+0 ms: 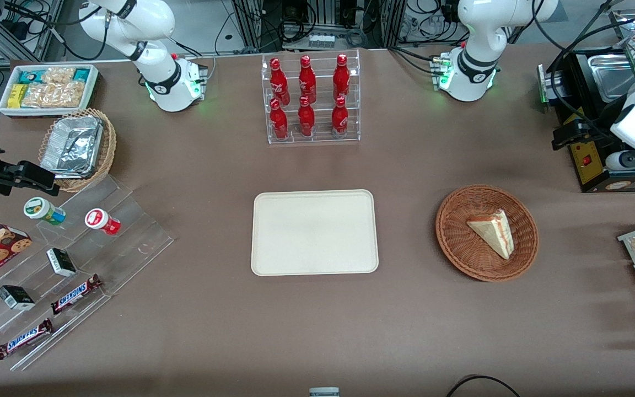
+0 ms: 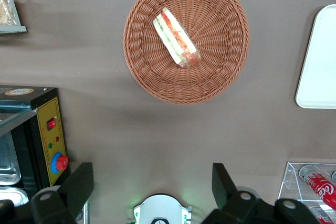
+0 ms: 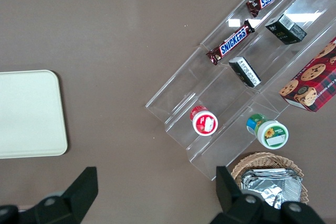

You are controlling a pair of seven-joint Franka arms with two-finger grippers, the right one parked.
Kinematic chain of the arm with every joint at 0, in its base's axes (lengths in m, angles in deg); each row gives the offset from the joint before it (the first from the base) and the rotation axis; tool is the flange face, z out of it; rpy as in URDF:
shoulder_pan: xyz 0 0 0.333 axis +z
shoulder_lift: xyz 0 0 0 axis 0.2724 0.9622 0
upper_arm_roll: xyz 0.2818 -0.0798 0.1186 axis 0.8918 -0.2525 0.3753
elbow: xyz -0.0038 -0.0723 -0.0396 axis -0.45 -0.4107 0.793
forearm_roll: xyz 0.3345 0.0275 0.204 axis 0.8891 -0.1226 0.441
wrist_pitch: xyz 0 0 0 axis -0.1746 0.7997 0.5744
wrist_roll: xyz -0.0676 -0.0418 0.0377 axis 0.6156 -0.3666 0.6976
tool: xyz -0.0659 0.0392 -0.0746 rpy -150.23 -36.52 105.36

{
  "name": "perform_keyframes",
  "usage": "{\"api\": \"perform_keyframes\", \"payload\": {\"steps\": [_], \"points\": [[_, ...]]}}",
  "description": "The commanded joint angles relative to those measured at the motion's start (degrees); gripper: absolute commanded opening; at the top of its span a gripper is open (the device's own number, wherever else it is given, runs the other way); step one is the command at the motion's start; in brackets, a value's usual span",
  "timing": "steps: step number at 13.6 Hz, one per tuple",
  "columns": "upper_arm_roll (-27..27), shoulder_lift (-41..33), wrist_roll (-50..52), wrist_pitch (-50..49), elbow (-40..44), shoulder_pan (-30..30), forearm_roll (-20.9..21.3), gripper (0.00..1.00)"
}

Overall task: Place sandwich from basket to tray
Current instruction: 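Move the left gripper over the wicker basket toward the sandwich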

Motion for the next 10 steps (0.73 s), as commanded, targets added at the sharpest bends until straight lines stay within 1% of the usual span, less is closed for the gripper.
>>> {"api": "perform_keyframes", "payload": {"steps": [1,3,4,5,7,8,10], "points": [[-0.5,-0.4,-1.1,0.2,0.3,0.3,0.2,0.99],[-0.3,0.4,-0.8,0.8,0.6,0.5,0.6,0.99],[-0.3,2.1,0.6,0.8,0.7,0.4,1.4,0.99],[-0.2,3.0,3.4,1.7,0.4,0.6,1.6,0.99],[-0.2,4.9,10.1,6.8,-1.5,0.6,1.7,0.99],[-0.2,6.6,14.8,8.2,-1.7,0.5,1.7,0.99],[-0.2,10.2,18.2,12.2,-3.5,0.3,1.9,0.99]]}}
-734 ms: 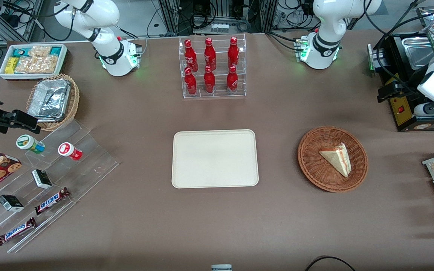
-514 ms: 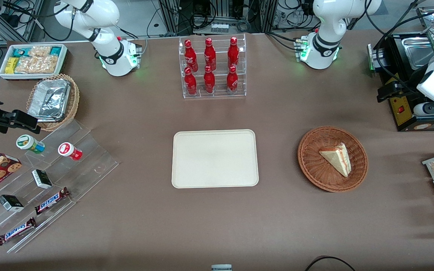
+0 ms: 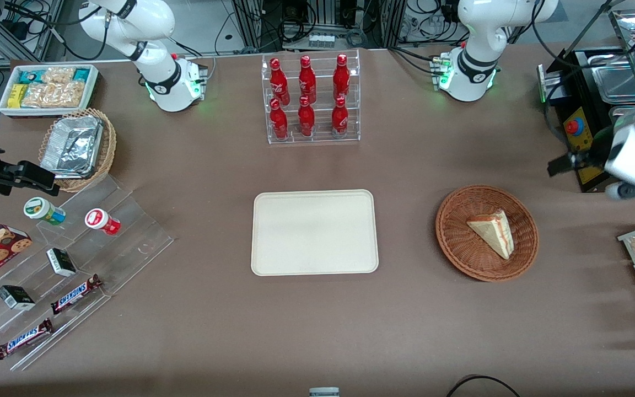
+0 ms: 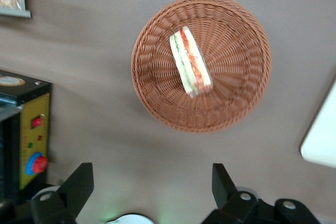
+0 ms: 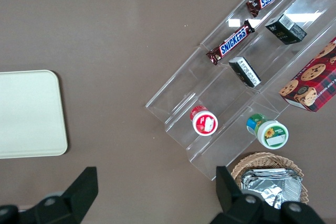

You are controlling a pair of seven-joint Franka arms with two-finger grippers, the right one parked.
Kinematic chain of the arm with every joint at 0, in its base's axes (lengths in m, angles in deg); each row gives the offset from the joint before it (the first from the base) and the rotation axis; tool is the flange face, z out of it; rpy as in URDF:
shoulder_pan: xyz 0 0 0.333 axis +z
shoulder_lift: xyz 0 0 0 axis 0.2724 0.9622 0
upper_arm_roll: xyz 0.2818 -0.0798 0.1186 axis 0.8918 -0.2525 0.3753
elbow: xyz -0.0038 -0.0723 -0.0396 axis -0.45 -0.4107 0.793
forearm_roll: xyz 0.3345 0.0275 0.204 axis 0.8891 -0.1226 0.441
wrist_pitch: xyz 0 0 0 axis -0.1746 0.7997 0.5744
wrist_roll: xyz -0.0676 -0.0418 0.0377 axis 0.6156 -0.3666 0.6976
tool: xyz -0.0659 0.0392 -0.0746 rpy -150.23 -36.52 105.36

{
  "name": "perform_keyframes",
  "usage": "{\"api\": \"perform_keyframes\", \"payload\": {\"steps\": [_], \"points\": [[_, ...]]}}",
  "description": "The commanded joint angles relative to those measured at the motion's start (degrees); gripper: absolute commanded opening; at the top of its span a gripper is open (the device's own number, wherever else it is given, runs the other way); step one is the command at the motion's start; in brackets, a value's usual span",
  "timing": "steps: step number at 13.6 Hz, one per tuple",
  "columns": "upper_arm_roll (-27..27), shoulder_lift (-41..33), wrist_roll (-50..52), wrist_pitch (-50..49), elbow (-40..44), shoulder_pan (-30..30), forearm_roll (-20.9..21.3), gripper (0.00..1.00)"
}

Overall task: Place sandwich from basket to tray
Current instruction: 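Move the left gripper over the wicker basket toward the sandwich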

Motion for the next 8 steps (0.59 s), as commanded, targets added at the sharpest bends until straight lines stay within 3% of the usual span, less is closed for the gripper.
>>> {"api": "perform_keyframes", "payload": {"steps": [1,4,8], "points": [[-0.5,3.9,6.4,7.7,-3.6,0.1,1.0,1.0],[-0.5,3.4,17.2,20.9,-12.9,-0.2,1.0,0.99],[-0.7,1.3,22.7,32.5,-22.0,-0.6,0.1,0.99]]}}
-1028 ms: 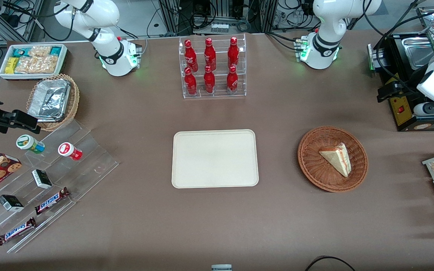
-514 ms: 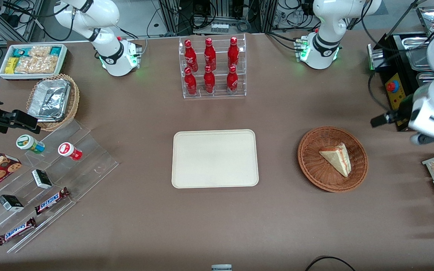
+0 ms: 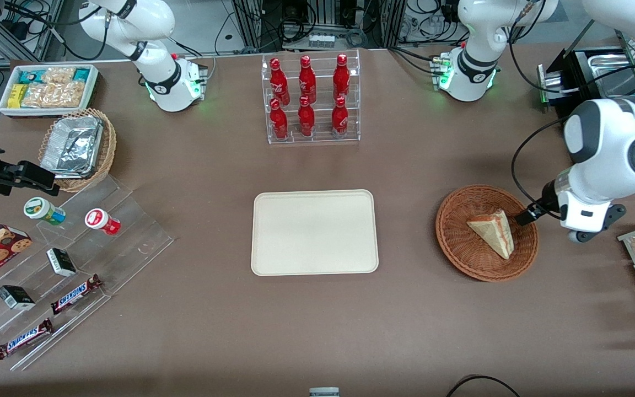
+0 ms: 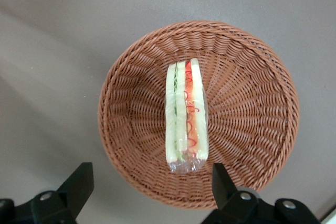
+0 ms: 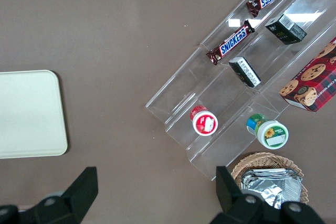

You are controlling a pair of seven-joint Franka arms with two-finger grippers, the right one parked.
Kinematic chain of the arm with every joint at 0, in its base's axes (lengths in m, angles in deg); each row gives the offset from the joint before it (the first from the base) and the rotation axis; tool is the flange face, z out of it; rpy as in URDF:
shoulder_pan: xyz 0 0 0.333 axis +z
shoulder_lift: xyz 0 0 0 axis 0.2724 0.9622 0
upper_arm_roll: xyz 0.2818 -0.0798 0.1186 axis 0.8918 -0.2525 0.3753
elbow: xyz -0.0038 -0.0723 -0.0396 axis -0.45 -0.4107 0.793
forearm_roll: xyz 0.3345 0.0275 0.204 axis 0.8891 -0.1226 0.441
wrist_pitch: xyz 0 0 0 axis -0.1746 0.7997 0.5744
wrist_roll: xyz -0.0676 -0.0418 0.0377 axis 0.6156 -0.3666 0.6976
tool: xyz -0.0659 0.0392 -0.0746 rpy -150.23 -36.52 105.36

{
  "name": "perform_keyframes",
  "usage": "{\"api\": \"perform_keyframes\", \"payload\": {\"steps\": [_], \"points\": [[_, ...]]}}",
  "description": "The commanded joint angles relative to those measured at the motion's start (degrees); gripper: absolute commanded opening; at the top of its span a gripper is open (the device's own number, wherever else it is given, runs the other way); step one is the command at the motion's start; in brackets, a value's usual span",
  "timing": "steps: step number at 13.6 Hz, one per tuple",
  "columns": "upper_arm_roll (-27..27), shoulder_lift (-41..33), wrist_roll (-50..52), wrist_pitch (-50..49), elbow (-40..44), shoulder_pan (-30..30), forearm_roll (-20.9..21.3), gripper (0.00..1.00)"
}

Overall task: Place sandwich from basket to tray
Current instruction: 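Lower the left gripper onto the wrapped sandwich and close on it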

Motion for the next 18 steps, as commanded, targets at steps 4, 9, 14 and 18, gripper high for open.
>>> {"api": "perform_keyframes", "payload": {"steps": [4,9,14,18], "points": [[-0.5,-1.1,9.7,14.0,-8.7,-2.2,0.1,0.99],[-0.4,2.9,10.3,18.6,-8.7,-2.7,0.1,0.99],[-0.5,5.2,10.6,20.2,-8.7,-2.7,0.1,0.99],[-0.4,7.1,10.5,21.1,-8.6,-2.7,0.1,0.95]]}}
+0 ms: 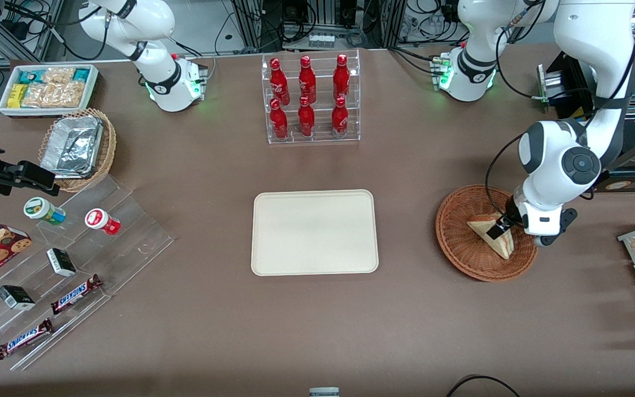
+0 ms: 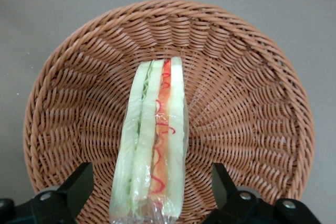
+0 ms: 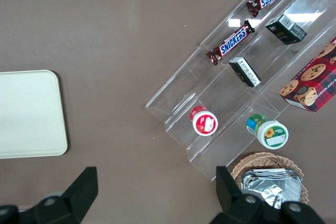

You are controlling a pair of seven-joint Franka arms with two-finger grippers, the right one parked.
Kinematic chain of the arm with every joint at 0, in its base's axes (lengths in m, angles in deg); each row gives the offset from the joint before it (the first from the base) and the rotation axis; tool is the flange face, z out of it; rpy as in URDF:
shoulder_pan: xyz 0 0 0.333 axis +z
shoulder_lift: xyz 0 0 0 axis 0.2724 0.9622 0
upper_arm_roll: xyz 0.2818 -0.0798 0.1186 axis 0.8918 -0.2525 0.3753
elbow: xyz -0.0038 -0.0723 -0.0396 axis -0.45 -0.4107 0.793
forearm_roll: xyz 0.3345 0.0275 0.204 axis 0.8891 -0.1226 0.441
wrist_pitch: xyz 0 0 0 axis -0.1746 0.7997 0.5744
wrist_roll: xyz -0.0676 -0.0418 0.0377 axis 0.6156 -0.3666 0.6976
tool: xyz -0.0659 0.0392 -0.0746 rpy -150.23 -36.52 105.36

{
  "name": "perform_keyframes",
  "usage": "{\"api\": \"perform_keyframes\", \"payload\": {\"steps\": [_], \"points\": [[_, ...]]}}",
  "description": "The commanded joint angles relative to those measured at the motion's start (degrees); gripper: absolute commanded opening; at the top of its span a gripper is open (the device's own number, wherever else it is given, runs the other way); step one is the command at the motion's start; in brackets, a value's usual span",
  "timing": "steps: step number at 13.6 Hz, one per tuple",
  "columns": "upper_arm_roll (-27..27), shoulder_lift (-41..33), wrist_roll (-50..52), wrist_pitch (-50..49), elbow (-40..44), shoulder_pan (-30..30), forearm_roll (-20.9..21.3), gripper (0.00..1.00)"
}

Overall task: Place sandwich from basket to tray
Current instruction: 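Lower the left gripper onto the wrapped sandwich and close on it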

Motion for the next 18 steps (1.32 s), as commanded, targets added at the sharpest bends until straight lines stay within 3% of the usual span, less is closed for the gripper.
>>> {"api": "perform_keyframes", "payload": {"steps": [1,4,5,9,12,15,18], "points": [[0.2,0.9,1.4,1.2,0.1,-0.5,0.2,0.79],[0.1,1.4,4.5,0.4,1.8,-1.1,0.2,0.11],[0.1,1.3,4.6,0.2,1.9,-1.7,0.2,0.0],[0.2,-0.3,3.7,-3.3,2.8,-2.9,1.1,0.0],[0.1,-3.4,3.3,-15.7,7.2,-4.5,3.4,0.0],[0.0,-3.4,3.3,-35.3,18.8,-10.3,6.3,0.0],[-0.1,-3.3,3.8,-41.5,24.6,-18.2,5.5,0.0]]}}
